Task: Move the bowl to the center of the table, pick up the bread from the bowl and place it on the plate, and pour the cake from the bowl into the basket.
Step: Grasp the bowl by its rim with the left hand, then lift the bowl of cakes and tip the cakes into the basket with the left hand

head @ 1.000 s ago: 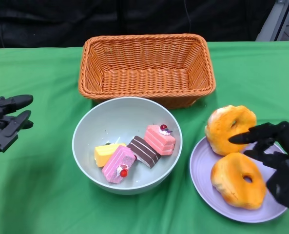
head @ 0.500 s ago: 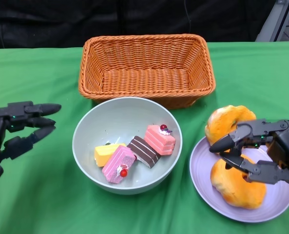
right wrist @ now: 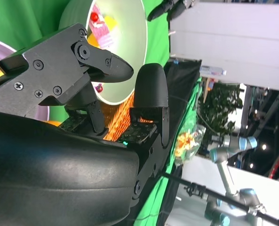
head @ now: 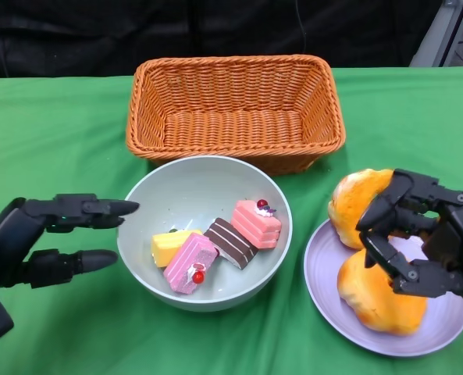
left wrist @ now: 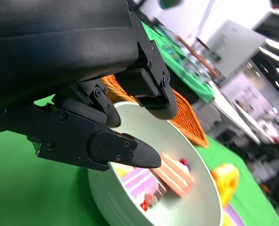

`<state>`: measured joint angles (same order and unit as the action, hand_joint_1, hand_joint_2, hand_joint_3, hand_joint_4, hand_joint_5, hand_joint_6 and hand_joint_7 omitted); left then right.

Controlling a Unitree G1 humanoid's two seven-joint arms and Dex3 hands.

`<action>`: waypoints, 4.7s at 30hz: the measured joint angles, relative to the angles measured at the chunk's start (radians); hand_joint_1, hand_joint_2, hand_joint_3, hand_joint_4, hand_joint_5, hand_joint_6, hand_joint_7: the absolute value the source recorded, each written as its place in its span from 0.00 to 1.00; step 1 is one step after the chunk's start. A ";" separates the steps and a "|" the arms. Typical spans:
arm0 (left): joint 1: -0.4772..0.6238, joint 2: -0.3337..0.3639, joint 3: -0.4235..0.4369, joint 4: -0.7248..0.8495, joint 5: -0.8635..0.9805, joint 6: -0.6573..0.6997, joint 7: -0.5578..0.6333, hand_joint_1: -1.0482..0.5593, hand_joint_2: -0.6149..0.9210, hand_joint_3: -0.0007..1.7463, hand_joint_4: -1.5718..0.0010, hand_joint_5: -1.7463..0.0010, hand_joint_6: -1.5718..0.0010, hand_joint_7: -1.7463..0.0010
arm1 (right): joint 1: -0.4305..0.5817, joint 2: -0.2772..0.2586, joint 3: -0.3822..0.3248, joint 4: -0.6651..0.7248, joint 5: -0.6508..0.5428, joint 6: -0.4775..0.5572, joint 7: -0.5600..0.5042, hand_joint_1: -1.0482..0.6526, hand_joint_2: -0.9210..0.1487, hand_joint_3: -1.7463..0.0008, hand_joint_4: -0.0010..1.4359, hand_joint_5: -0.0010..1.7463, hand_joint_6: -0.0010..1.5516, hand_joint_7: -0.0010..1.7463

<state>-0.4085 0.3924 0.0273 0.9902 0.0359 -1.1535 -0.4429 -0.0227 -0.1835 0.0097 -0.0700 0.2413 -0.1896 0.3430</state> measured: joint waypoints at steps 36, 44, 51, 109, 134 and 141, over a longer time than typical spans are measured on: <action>-0.230 0.186 -0.522 -0.038 1.142 0.030 1.100 0.39 1.00 0.04 0.40 0.95 0.45 0.98 | 0.019 0.060 0.000 -0.007 -0.048 0.038 -0.009 0.53 0.33 0.45 0.47 0.92 0.39 0.78; -0.292 0.170 -0.646 0.026 1.134 0.098 1.108 0.37 1.00 0.04 0.37 0.96 0.43 0.98 | 0.027 0.065 0.001 -0.028 -0.051 0.037 -0.013 0.53 0.34 0.46 0.47 0.90 0.40 0.77; -0.319 0.164 -0.716 0.043 1.131 0.144 1.132 0.38 1.00 0.03 0.32 0.94 0.40 0.98 | 0.029 0.066 0.003 -0.034 -0.051 0.037 -0.020 0.53 0.33 0.46 0.48 0.90 0.40 0.76; -0.255 0.166 -0.509 -0.095 0.623 -0.121 1.041 0.58 0.83 0.55 0.54 0.02 0.49 0.34 | 0.035 0.070 0.010 -0.014 -0.092 -0.011 -0.019 0.48 0.35 0.46 0.50 0.93 0.40 0.79; -0.501 -0.245 -0.184 -0.017 -0.211 0.349 -0.027 0.53 0.81 0.58 0.48 0.00 0.52 0.21 | 0.074 0.059 0.068 -0.030 -0.090 -0.001 0.048 0.53 0.36 0.44 0.50 0.97 0.40 0.85; -0.603 -0.334 -0.067 0.110 -0.228 0.542 -0.093 0.54 0.75 0.65 0.49 0.00 0.52 0.17 | 0.081 0.059 0.078 -0.030 -0.090 0.001 0.057 0.52 0.34 0.46 0.50 0.97 0.41 0.81</action>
<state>-1.0116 0.0585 -0.0396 1.1000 -0.1916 -0.6116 -0.5359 0.0583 -0.1247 0.0876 -0.0999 0.1517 -0.1891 0.4002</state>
